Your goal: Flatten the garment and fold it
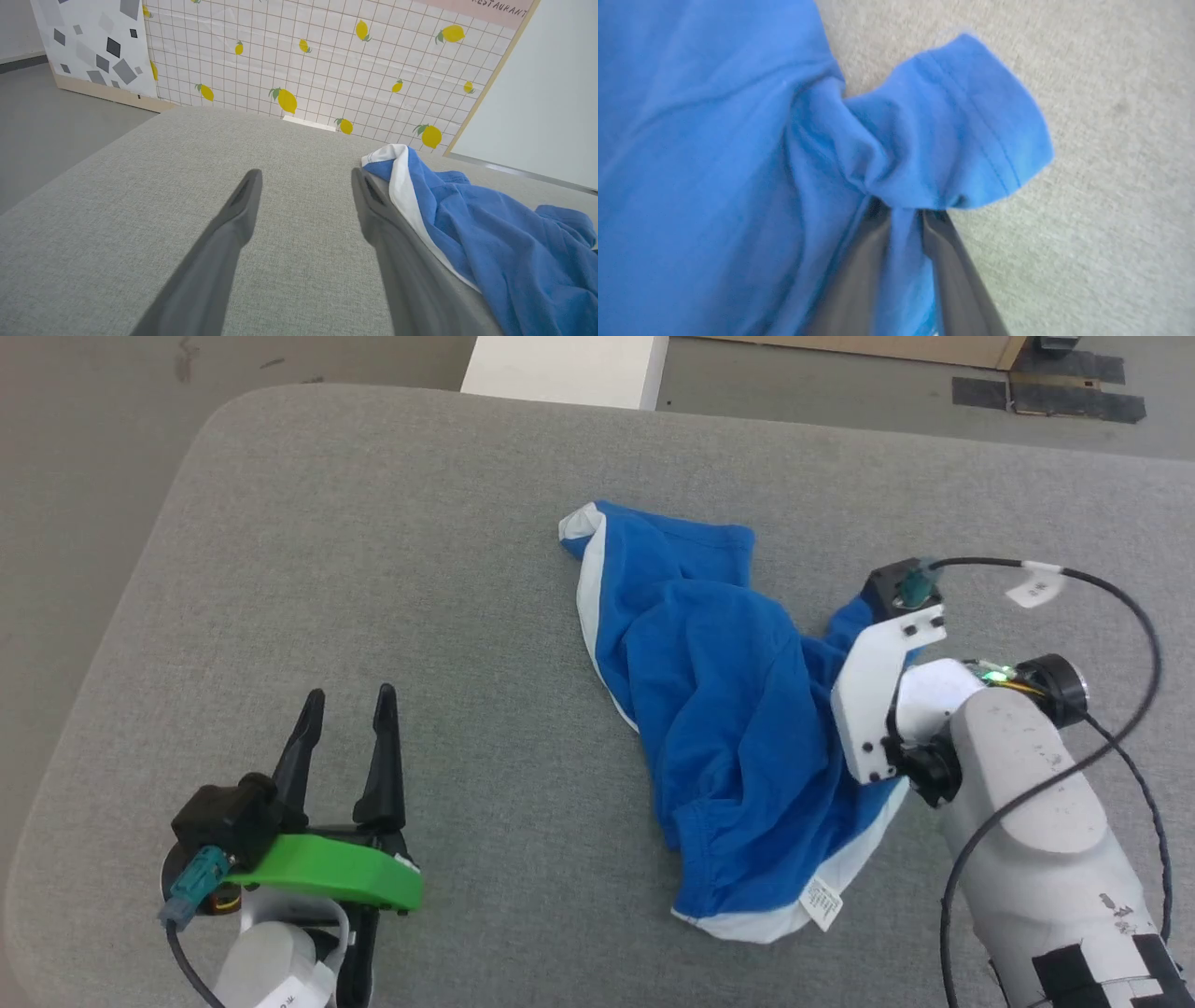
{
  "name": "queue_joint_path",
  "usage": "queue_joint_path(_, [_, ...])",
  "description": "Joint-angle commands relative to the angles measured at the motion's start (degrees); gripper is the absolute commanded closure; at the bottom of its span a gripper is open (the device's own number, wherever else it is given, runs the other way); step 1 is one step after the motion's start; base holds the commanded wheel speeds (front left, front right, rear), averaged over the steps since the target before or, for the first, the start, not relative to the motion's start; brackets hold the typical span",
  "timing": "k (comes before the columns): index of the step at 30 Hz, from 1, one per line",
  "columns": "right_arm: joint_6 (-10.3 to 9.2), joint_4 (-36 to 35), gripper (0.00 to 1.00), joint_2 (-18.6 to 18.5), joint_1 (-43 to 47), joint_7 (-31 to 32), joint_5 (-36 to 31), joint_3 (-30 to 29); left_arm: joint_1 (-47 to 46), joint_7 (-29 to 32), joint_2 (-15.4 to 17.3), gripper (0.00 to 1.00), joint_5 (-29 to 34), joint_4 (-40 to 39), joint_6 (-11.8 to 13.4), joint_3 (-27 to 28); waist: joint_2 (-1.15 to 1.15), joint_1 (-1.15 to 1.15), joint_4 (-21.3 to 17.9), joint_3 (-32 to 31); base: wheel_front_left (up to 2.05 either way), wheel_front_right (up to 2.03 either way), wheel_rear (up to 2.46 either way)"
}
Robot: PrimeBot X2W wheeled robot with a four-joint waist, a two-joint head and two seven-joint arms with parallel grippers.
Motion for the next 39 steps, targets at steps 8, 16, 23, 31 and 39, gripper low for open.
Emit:
queue_joint_path(8, [-0.11,-11.2,1.0,-0.9,7.0,-9.5,1.1,-15.2,0.6,-0.3,-1.0,0.0,1.3,0.4,-0.9,1.4,0.0,0.0,-4.0,-4.8,0.0,0.0,0.0])
queue_joint_path(16, [-0.11,-22.5,1.0,-0.4,26.8,-0.2,5.5,-24.2,2.1,-0.3,-1.6,0.0,1.9,0.5,-1.2,1.1,0.0,0.0,-6.7,-6.4,0.0,0.0,0.0])
queue_joint_path(23, [-0.11,-27.5,0.0,-0.4,30.0,-10.0,15.0,-24.1,2.2,-0.3,-1.8,0.0,1.0,1.5,-1.3,1.0,0.0,0.0,-8.1,-7.3,0.0,0.0,0.0])
queue_joint_path(31, [-0.11,-30.4,0.0,-0.3,28.7,-25.1,16.6,-24.6,-7.6,17.3,-2.3,0.0,-7.0,5.6,-0.9,-5.2,0.0,0.0,-10.4,-7.0,0.0,0.0,0.0])
queue_joint_path(39, [-0.11,-30.5,0.0,-0.3,28.3,-27.4,17.8,-20.7,-18.2,49.0,-2.1,0.0,-8.5,12.3,2.4,-13.9,0.0,0.0,-17.0,-3.4,0.0,0.0,0.0])
